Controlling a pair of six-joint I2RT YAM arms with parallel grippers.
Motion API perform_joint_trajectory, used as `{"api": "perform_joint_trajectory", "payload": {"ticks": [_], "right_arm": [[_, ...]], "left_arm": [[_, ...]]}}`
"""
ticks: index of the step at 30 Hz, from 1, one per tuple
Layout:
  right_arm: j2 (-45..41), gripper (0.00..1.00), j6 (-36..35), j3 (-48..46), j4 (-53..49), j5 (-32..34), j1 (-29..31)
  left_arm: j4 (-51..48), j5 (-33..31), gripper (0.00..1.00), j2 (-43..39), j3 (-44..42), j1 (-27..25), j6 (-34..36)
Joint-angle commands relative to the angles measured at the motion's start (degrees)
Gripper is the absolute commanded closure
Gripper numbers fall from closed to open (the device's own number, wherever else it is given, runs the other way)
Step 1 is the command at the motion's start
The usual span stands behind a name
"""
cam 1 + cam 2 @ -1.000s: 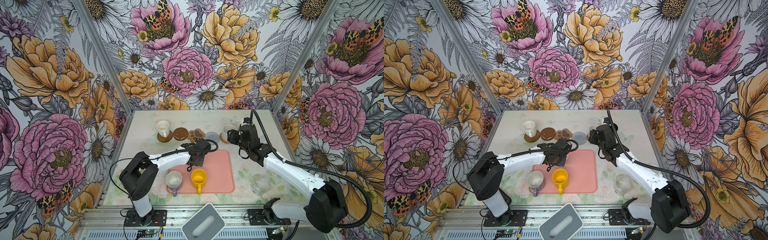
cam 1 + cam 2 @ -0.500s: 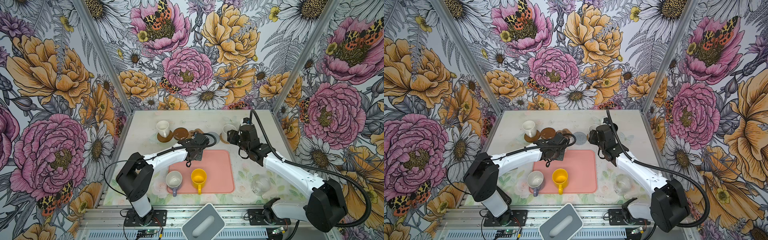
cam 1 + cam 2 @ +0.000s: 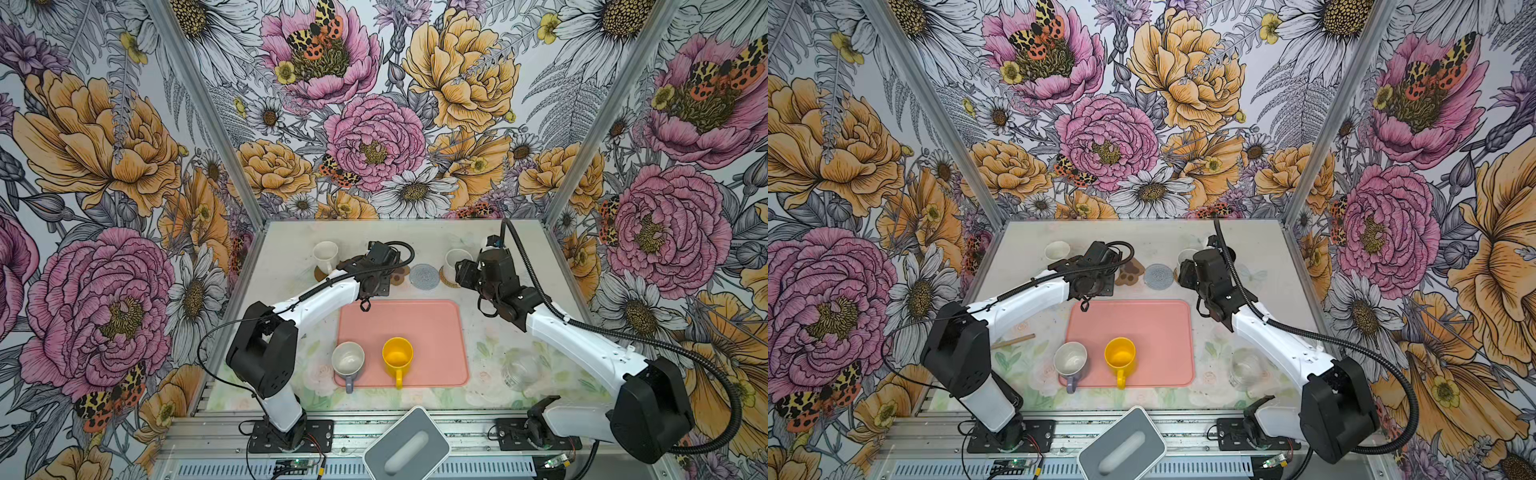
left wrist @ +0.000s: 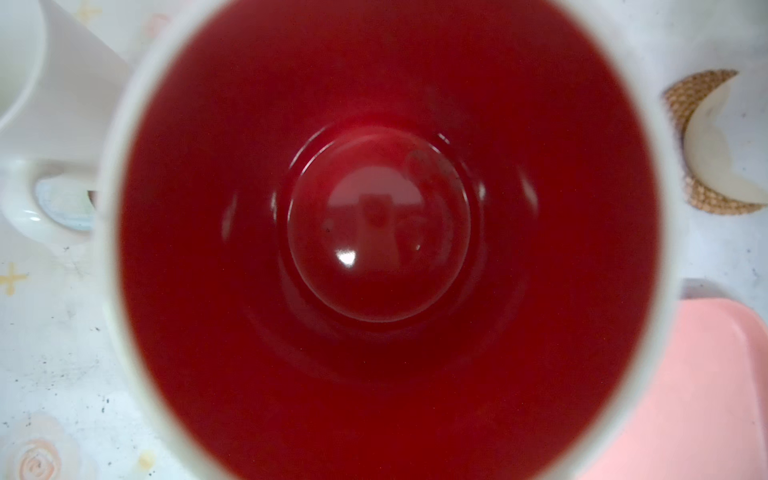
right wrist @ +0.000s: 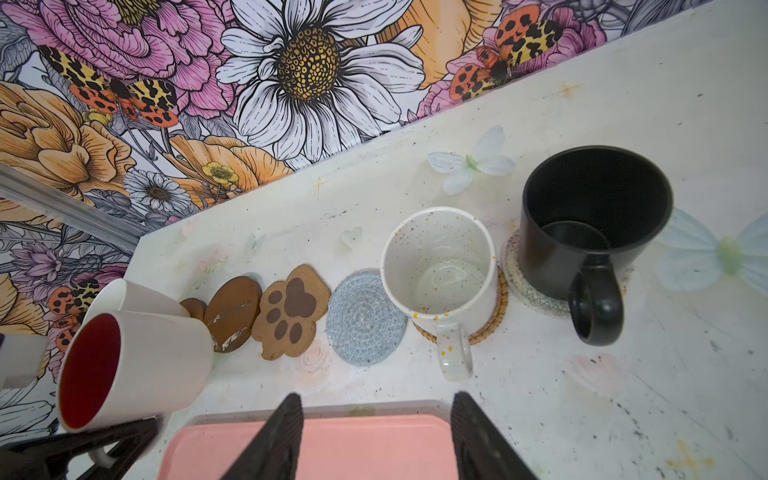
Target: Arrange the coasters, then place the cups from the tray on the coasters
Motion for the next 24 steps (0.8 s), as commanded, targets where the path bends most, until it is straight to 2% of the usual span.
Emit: {"api": "perform_joint_trajectory", "payload": {"ticks": [1,24], "right_arm": [[1.1,0.41,-0.5,0.8,0.8,-0.6,-0.3],[-0.4,0.42,-1.1,-0.3,0.8,-1.4,-1.6]], "left_arm": [[2.9,-0.4,1.00,0.5,3.7,1.7,2.4],[5.6,1.8,1.00,13.7,12.8,9.3,2.2]]}}
